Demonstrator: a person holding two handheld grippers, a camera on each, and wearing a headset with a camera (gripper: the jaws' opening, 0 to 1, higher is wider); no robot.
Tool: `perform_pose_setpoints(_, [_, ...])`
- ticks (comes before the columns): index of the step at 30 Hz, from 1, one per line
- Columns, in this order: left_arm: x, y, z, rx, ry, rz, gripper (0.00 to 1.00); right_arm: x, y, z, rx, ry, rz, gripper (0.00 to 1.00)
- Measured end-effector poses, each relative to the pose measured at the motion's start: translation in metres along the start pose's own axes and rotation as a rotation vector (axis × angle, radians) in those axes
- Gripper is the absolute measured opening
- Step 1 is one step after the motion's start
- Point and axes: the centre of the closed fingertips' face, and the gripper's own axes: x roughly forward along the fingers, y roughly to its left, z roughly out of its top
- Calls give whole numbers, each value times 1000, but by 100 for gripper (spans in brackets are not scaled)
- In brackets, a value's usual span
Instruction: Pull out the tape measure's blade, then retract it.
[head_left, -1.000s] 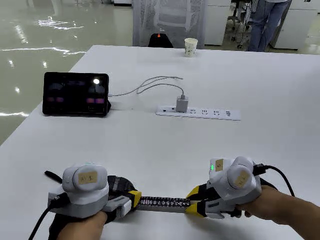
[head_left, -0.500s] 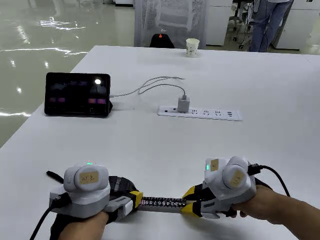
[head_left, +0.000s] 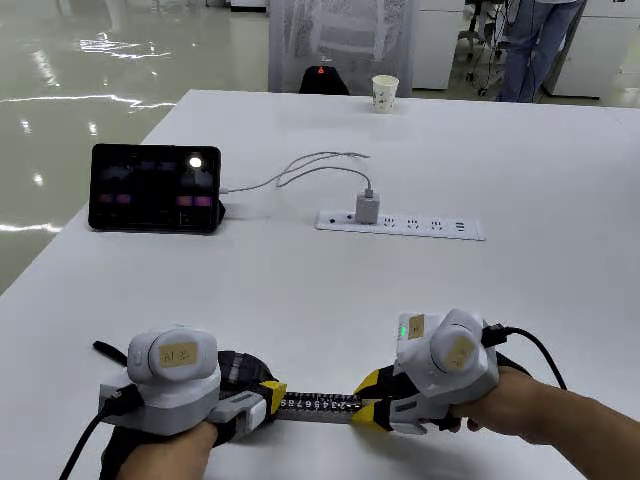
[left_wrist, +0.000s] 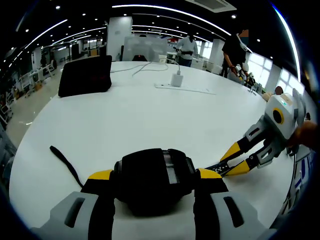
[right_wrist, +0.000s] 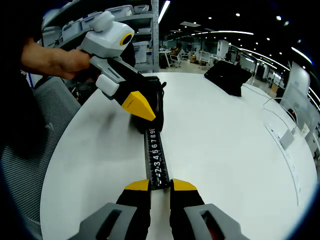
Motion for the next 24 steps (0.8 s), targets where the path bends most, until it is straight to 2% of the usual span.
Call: perform_pose_setpoints(24, [0,0,0,-8,0,-1,59,17,2,17,-5,-22,16,10])
